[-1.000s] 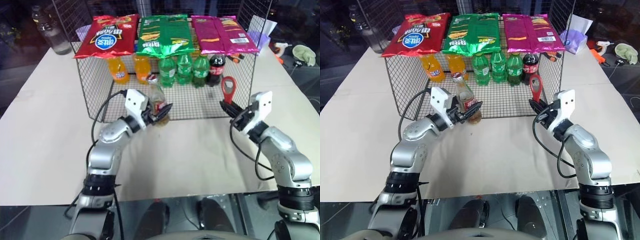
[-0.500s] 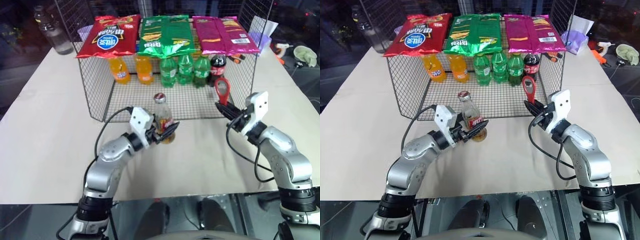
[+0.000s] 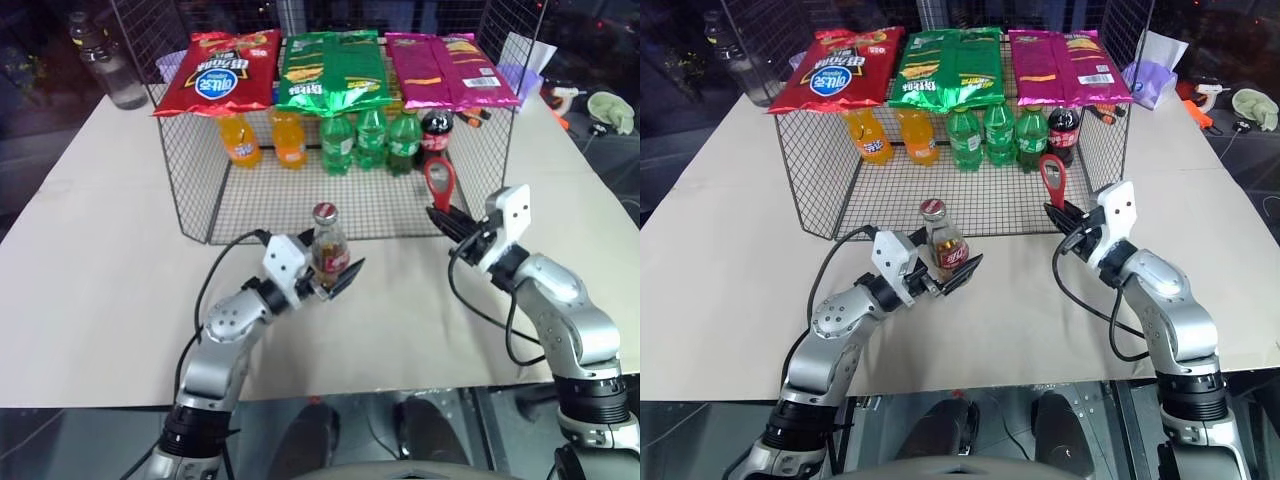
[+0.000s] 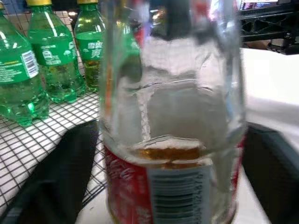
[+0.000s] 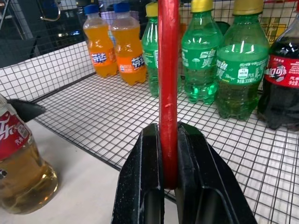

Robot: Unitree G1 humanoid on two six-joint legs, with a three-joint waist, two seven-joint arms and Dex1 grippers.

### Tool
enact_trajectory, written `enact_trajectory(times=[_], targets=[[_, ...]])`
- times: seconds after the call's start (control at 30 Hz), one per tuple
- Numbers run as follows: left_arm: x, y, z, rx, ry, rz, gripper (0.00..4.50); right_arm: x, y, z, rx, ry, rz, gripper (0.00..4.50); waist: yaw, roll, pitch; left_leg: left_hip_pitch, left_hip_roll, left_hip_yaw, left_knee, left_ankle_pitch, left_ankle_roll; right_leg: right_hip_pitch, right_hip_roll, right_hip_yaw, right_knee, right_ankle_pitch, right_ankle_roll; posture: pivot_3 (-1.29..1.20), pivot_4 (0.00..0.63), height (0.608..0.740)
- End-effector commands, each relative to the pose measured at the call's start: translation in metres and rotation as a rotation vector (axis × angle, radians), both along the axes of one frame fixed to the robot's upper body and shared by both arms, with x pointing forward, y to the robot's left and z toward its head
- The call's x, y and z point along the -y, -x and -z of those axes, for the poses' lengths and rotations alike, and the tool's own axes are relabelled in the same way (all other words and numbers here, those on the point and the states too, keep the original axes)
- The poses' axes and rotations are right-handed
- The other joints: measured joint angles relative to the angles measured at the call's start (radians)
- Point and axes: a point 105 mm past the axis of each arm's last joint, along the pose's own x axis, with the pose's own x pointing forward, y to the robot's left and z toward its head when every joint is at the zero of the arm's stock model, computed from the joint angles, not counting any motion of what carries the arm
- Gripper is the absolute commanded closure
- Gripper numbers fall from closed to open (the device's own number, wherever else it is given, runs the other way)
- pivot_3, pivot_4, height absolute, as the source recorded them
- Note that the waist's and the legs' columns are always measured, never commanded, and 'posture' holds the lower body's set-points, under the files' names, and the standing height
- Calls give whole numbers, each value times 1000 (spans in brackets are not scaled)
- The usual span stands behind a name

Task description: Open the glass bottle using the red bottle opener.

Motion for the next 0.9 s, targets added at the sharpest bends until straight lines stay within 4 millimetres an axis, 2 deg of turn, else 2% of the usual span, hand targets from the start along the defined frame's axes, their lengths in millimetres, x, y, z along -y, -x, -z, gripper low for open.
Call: enact_trajectory(times=[0.03,0.17,0.37,0.57,0.9], targets=[[0,4,-17,63,48,3,27,-3,2,-9,45,0,-16,4500,0,0,0,0,0,0,0,0,0,0,0,0,0,0,0,0,150,740],[-5,8,-35,102,123,-16,27,-3,2,-7,40,4,-16,4500,0,0,0,0,0,0,0,0,0,0,0,0,0,0,0,0,150,740],[-6,21,-45,115,160,13,27,-3,2,-3,34,13,-17,4500,-1,0,0,0,0,0,0,0,0,0,0,0,0,0,0,0,150,740],[0,28,-44,99,166,48,27,-3,3,-2,32,16,-15,4500,0,0,0,0,0,0,0,0,0,0,0,0,0,0,0,0,150,740],[4,26,-36,55,141,40,27,-2,1,0,28,24,-16,4500,0,0,0,1,0,0,0,0,0,1,1,0,0,0,0,0,150,740]])
